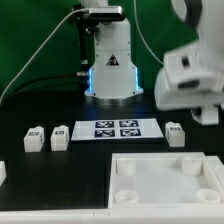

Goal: Assemble one leg

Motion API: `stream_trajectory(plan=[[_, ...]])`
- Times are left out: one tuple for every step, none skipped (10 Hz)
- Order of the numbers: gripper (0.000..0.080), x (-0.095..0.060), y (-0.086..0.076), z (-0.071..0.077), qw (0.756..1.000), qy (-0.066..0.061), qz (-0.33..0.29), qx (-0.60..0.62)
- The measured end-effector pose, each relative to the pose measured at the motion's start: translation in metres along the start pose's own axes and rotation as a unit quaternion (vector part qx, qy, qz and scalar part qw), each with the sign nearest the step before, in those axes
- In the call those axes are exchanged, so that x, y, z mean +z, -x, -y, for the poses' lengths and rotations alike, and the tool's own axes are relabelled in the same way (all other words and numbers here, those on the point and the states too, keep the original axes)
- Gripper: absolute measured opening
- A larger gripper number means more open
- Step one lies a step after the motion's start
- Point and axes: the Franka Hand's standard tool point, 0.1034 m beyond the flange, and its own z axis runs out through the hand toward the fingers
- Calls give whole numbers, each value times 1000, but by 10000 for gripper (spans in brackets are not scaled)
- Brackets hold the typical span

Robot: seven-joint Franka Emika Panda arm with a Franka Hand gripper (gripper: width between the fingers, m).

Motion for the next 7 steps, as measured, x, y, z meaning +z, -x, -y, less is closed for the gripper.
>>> stream_trajectory(plan=[[292, -26, 1, -5, 997, -2, -74, -2], [292, -34, 9, -8, 992, -1, -125, -1], [292, -33, 8, -8, 986, -1, -167, -3], [292, -34, 3, -7, 975, -3, -220, -5], [292, -35, 2, -6, 964, -5, -267, -9], [292, -41, -1, -10, 954, 0, -299, -23], [292, -76, -15, -27, 936, 17, -349, -44]])
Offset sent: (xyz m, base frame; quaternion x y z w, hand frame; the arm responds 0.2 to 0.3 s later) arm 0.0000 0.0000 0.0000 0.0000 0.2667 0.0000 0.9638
